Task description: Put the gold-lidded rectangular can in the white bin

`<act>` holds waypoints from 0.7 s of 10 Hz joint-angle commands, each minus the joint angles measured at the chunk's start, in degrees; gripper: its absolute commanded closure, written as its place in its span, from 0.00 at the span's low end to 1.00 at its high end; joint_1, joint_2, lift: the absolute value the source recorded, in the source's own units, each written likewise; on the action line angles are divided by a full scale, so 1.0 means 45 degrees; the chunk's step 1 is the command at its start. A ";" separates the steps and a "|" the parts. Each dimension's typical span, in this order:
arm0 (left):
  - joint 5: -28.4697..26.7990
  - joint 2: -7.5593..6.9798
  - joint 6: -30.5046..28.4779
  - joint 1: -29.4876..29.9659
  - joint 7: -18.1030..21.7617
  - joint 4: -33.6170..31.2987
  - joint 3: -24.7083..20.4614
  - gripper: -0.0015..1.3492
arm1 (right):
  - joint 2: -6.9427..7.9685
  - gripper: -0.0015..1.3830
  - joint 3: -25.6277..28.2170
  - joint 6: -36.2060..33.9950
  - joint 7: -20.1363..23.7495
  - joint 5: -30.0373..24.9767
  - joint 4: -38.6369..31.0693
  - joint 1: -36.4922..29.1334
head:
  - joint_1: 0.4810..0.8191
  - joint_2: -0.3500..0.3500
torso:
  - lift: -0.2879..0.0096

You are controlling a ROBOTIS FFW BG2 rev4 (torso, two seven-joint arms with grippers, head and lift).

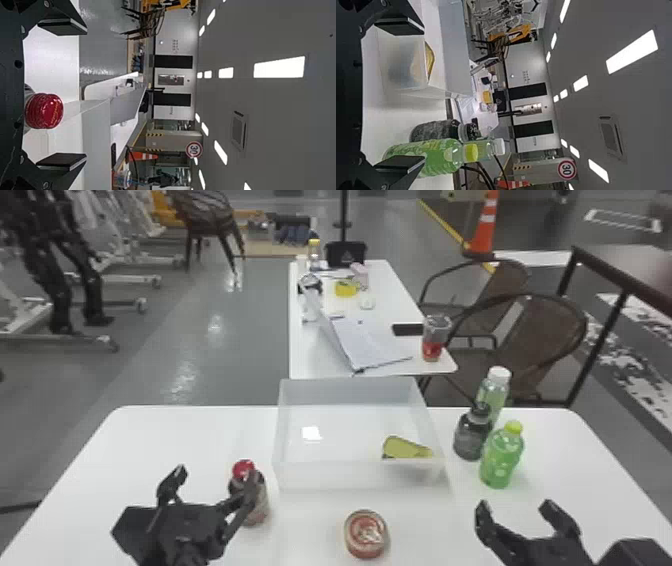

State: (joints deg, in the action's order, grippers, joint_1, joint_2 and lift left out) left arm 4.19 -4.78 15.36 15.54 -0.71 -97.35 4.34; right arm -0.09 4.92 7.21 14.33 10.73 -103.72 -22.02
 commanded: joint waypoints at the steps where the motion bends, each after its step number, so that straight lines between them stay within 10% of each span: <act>1: -0.0091 0.0027 -0.0015 0.0043 -0.0019 -0.0046 -0.0047 0.13 | 0.0031 0.11 -0.0001 -0.0021 -0.0118 -0.0021 -0.0038 -0.0048 | 0.20 0.50 | 0.63; 7: -0.0579 0.0378 -0.0211 0.0317 -0.0331 -0.0339 -0.0301 0.13 | 0.0031 0.12 -0.0157 0.0155 -0.1289 -0.0665 -0.0428 -0.0361 | 0.20 0.50 | 0.63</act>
State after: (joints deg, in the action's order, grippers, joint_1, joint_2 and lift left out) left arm 1.74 -3.20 14.44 16.78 -2.24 -98.78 3.14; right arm -0.09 4.35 7.72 8.68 7.82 -105.50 -23.39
